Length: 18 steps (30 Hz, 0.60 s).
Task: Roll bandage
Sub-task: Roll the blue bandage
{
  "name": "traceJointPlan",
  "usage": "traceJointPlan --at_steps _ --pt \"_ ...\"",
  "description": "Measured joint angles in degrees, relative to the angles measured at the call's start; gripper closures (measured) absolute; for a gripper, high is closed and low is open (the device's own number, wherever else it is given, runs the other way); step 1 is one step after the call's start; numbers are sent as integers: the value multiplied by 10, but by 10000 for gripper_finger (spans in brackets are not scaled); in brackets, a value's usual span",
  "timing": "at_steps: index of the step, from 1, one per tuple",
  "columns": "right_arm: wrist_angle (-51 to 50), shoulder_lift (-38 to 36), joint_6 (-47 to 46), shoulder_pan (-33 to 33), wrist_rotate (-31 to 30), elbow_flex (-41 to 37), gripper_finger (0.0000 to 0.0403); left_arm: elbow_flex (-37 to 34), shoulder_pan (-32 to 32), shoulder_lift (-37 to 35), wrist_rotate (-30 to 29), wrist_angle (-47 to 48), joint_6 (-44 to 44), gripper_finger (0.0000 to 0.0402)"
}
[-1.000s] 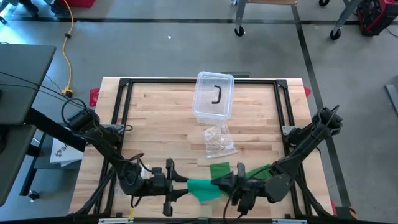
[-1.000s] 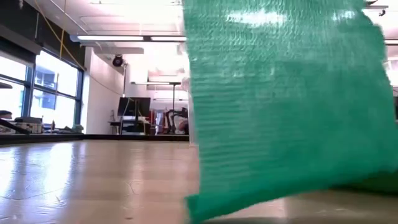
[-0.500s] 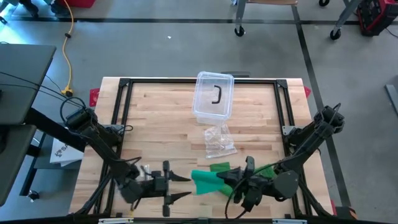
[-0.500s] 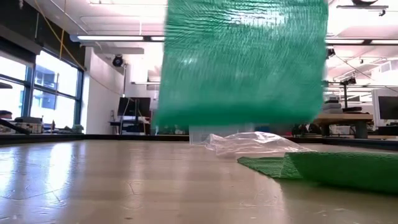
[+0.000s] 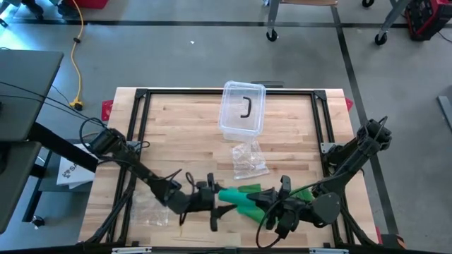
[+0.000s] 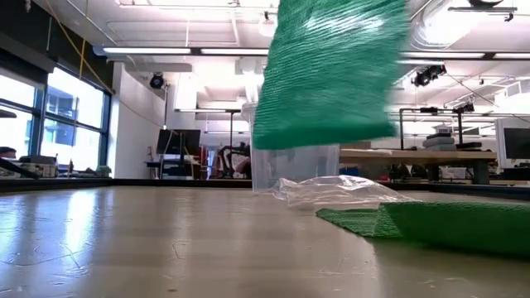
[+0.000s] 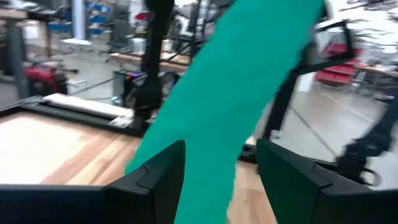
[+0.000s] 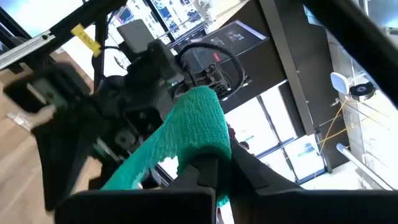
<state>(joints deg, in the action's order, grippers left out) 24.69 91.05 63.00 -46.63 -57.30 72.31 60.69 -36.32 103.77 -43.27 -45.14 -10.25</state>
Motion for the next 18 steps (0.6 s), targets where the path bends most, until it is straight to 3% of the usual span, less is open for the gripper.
traceJointPlan --at_steps 6,14,18 --pt "12 -1 -1 -14 -2 0 399 0 8 -1 -51 44 -2 215" --pt "9 -13 -16 -30 -58 0 399 0 -43 -1 -15 131 -48 218" --pt "-51 -28 -80 -27 -53 0 399 0 -66 -1 -67 182 -74 218"
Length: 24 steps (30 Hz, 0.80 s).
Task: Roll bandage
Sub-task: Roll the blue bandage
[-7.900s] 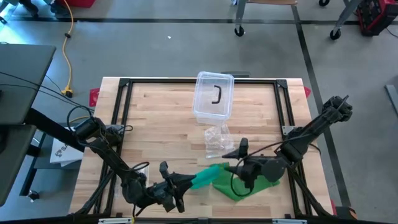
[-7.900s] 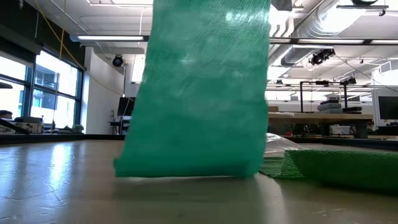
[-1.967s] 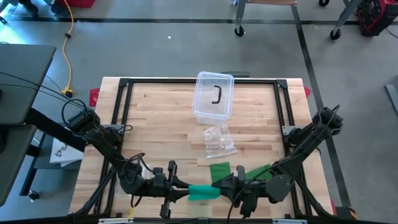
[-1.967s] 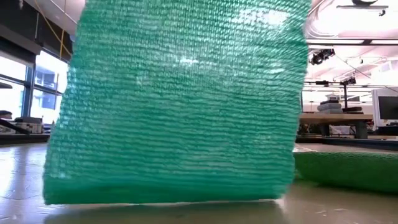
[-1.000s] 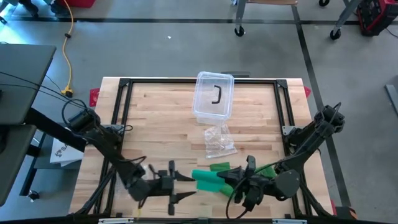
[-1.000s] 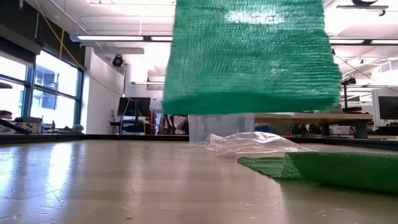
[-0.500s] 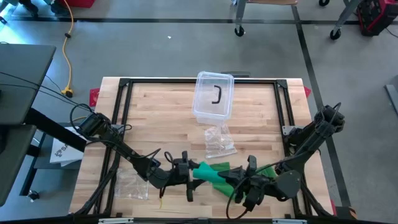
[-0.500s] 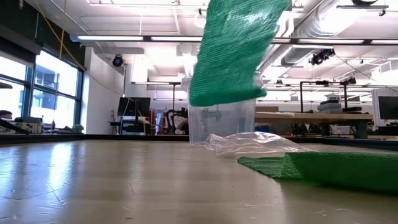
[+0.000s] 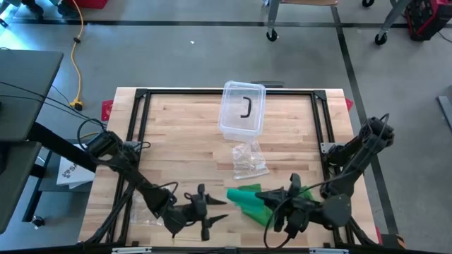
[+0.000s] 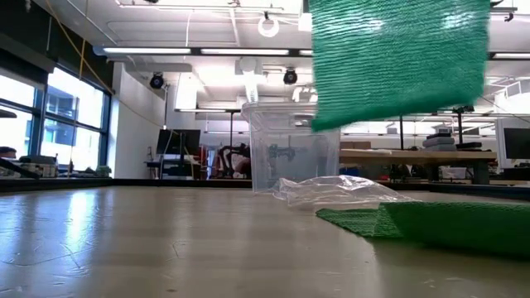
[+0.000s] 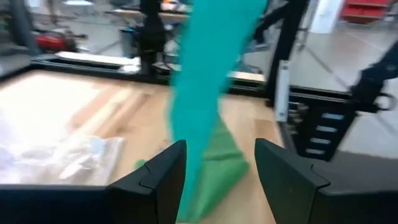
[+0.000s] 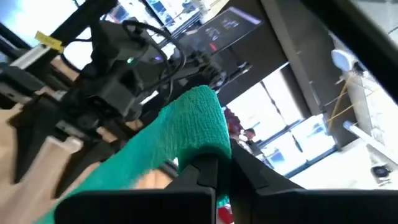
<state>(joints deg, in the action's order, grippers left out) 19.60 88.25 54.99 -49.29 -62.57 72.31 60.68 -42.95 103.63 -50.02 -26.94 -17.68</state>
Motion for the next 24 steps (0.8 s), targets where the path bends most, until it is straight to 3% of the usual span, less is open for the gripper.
traceJointPlan --at_steps 4,7,10,14,16,24 --pt "-75 -16 -93 11 44 0 399 0 1 0 -32 -19 44 218" --pt "-92 -17 -118 17 60 0 399 0 23 0 -17 -59 63 215" --pt "-99 -17 -130 18 56 0 399 0 46 0 57 -87 81 202" --pt "-102 -17 -130 18 53 0 399 0 78 0 205 -113 76 182" --pt "-104 -17 -130 18 51 0 399 0 90 0 241 -123 62 180" --pt "-106 -17 -131 17 51 0 399 0 107 -1 201 -172 90 185"
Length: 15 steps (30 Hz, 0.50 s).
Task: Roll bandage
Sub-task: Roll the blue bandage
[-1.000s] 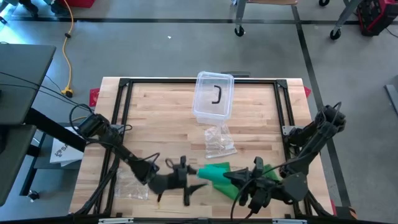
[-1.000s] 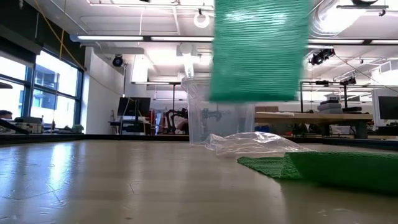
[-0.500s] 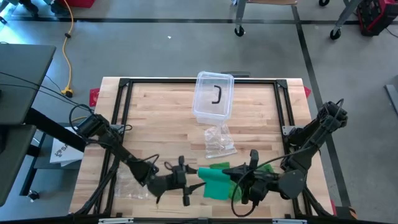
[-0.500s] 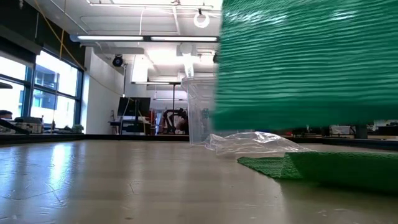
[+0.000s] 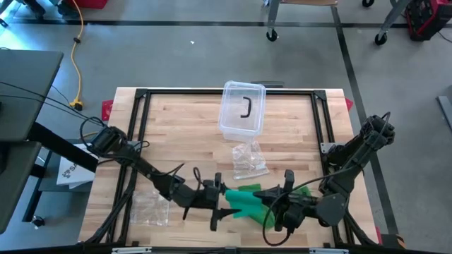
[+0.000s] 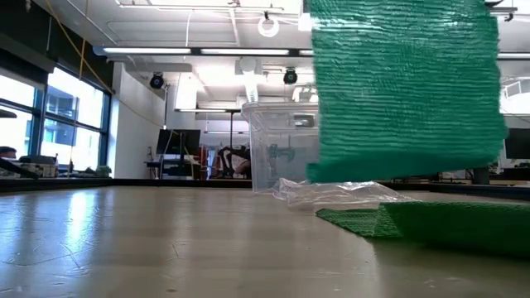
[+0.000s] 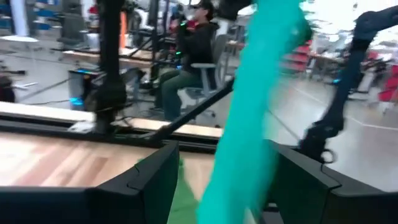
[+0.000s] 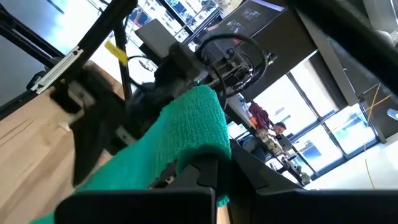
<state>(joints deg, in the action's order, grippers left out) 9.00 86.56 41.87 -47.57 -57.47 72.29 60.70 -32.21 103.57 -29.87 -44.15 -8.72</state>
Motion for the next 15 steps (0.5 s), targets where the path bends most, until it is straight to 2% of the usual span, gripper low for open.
traceJointPlan --at_steps 2,4,6,9,10,12,15 --pt "3 0 -1 0 0 0 399 0 5 0 -10 16 8 205" --pt "5 0 -2 -1 0 0 399 0 10 0 -38 36 10 242" --pt "6 0 -12 -3 0 0 399 0 14 5 -64 46 19 289" --pt "5 0 -30 -8 0 0 399 0 18 16 -68 39 63 371" --pt "4 0 -34 -11 0 0 399 0 18 17 -75 39 77 386" --pt "4 0 -39 -19 0 0 399 0 17 18 -127 49 94 390" --pt "6 0 -52 -32 0 0 399 0 11 17 -235 94 110 398"
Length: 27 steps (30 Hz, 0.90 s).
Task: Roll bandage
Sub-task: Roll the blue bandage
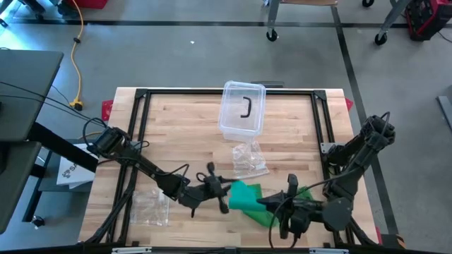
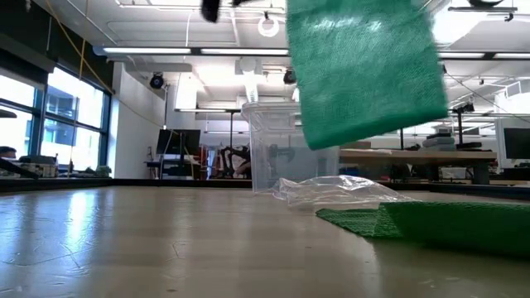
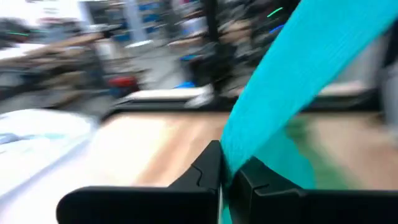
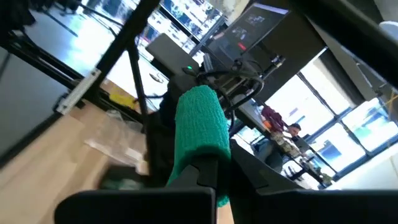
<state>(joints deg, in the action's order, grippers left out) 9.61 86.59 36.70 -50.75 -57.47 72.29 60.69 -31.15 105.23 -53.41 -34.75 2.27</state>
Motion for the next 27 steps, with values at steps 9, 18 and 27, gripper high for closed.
traceJointPlan --at_steps 9,18,27 --pt "-50 0 -146 0 145 0 399 0 -3 -3 -156 9 56 401" --pt "-58 1 -133 7 50 0 399 0 -8 -2 -1 18 -35 401" --pt "-66 1 -143 12 102 0 399 0 1 30 -38 33 -106 401"
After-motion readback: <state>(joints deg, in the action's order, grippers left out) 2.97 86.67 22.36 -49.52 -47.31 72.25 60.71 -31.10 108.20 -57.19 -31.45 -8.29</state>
